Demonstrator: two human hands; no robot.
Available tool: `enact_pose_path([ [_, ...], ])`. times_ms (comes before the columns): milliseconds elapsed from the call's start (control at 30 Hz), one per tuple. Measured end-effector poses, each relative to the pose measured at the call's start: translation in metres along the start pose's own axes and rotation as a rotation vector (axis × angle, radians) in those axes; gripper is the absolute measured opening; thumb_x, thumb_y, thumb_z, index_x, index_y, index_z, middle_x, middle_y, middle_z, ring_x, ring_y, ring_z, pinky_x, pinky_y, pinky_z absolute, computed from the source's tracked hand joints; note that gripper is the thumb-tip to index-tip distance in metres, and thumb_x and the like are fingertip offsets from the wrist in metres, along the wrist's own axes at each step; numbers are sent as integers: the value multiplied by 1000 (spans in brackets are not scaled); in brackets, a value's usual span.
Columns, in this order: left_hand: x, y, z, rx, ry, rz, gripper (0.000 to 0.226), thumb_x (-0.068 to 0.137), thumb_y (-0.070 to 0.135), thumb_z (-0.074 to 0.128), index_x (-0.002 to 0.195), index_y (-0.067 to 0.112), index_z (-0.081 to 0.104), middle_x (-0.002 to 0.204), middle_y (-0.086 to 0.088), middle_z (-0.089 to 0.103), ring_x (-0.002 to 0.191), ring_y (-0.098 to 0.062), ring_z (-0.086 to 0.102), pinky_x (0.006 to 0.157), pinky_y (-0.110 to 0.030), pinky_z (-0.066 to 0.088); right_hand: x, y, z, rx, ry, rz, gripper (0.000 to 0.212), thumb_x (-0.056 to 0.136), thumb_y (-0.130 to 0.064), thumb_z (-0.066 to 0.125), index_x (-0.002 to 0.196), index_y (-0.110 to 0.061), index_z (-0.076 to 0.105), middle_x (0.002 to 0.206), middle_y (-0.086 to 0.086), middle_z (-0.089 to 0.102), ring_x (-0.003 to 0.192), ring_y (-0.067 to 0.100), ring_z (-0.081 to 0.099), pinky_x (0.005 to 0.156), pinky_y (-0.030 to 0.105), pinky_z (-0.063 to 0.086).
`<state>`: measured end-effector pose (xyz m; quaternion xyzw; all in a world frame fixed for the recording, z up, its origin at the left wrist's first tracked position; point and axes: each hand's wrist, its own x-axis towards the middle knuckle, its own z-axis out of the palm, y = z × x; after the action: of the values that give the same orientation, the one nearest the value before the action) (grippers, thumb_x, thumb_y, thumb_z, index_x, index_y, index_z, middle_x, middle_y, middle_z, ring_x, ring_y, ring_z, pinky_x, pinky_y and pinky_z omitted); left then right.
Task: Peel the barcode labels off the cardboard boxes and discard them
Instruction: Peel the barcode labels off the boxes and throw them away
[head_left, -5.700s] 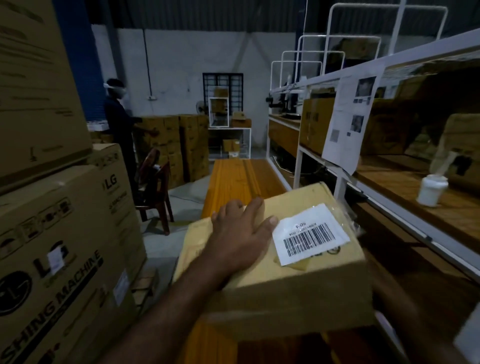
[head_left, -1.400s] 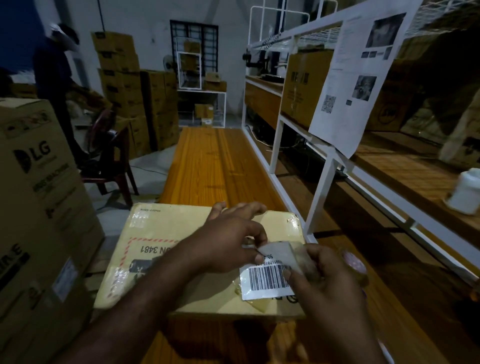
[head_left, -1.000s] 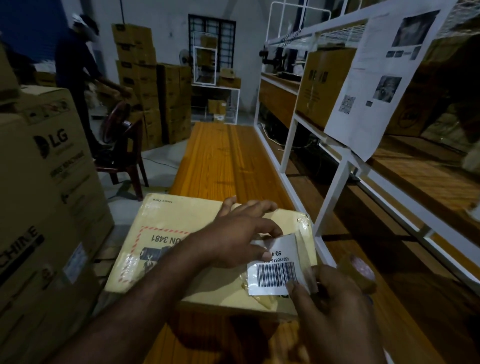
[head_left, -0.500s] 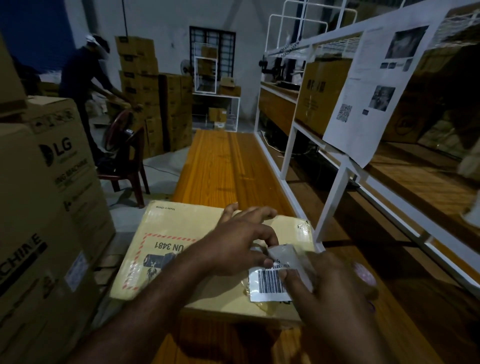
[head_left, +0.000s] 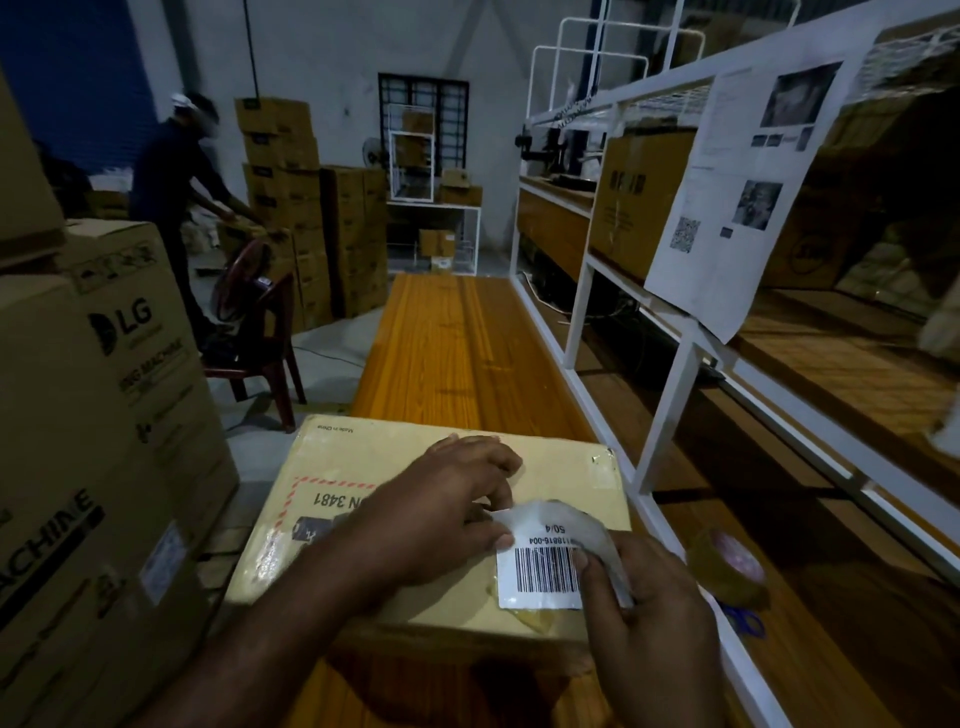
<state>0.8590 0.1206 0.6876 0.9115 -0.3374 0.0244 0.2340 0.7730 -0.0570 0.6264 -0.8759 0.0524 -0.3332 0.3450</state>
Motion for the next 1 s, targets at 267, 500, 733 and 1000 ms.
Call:
enact_pose_path([
  [267,-3,6,6,82,106,-12,17,88,37,63,103,37,55,119,24,54,112,1,41,102,-30,36,2,3,4,95,42,-13,13,79,-23,73,89,-29,67,77,-23,55,78,10,56,66,24,41],
  [500,24,18,6,29,-109,41,54,84,39,70,133,46,48,124,22,52,121,-4,41,102,-37,30,-1,11,12,32,71,-96,15,81,-20,65,83,-34,62,80,-29,53,91,-11,48,66,14,35],
  [733,35,7,21,-31,-56,77,17,87,35,67,103,36,71,105,22,54,111,-2,42,100,-39,26,8,16,11,119,17,-55,13,86,-28,61,88,-41,63,88,-27,61,92,-3,54,68,15,42],
  [1000,38,2,28,-106,38,56,15,84,39,69,98,35,71,105,24,64,107,0,46,100,-38,29,29,18,-12,210,-244,96,38,78,-26,78,112,-34,61,109,-20,52,100,0,55,76,16,46],
])
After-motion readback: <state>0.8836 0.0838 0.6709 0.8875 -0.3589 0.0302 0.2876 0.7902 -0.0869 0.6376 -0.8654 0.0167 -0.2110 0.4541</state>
